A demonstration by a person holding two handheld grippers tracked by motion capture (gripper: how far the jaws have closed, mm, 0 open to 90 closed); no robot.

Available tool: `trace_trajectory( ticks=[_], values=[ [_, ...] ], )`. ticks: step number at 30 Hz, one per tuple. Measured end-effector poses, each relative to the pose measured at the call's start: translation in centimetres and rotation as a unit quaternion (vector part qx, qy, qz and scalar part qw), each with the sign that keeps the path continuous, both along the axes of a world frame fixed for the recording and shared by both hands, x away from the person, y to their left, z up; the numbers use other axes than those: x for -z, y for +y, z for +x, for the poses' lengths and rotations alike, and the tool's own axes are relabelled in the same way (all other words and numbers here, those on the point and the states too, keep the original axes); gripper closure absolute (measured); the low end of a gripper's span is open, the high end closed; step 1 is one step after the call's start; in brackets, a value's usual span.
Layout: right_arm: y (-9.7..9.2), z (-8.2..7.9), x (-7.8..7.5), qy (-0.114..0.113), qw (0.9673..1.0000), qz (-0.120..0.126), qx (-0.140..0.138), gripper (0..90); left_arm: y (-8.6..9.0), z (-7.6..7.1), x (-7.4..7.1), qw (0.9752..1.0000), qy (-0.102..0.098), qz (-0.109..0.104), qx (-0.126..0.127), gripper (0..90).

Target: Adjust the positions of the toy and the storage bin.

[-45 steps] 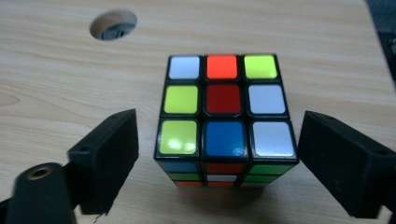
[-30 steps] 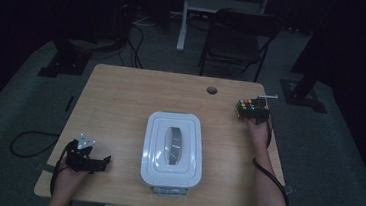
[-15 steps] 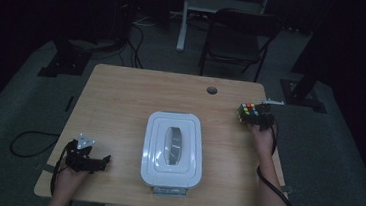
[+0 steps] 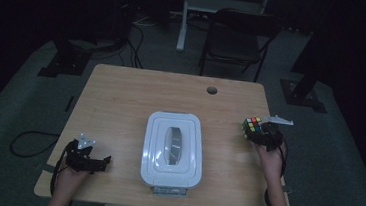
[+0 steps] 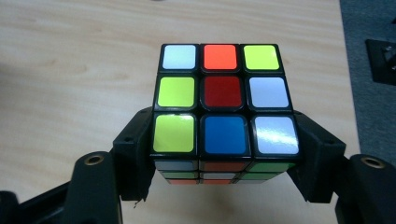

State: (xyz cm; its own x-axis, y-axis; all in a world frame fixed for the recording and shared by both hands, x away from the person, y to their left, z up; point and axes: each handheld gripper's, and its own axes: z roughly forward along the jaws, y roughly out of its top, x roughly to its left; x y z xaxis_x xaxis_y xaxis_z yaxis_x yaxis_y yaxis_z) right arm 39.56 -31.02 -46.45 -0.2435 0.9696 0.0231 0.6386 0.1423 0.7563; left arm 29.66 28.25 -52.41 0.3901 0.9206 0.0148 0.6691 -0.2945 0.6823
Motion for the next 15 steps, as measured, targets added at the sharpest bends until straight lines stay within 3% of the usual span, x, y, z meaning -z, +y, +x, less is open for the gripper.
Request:
trace_trajectory(
  ticks=[3,4,8,15],
  values=[
    [0.0,-1.1,0.1,0.0,1.0,-0.007,-0.007,33.6,0.0,0.0,0.0,1.0,0.0,0.0,0.0,0.5],
    [0.1,-2.2,0.1,-0.003,0.9998,-0.019,-0.008,33.6,0.0,0.0,0.0,1.0,0.0,0.0,-0.002,0.5],
    [0.2,-5.1,0.1,-0.008,0.9998,-0.007,-0.02,33.6,-0.1,0.0,0.0,1.0,0.0,-0.001,-0.006,0.6],
    [0.5,-8.1,0.7,-0.006,0.9996,-0.012,-0.027,33.6,-0.2,0.0,0.0,0.9999,0.0,-0.001,-0.011,0.6]
  ],
)
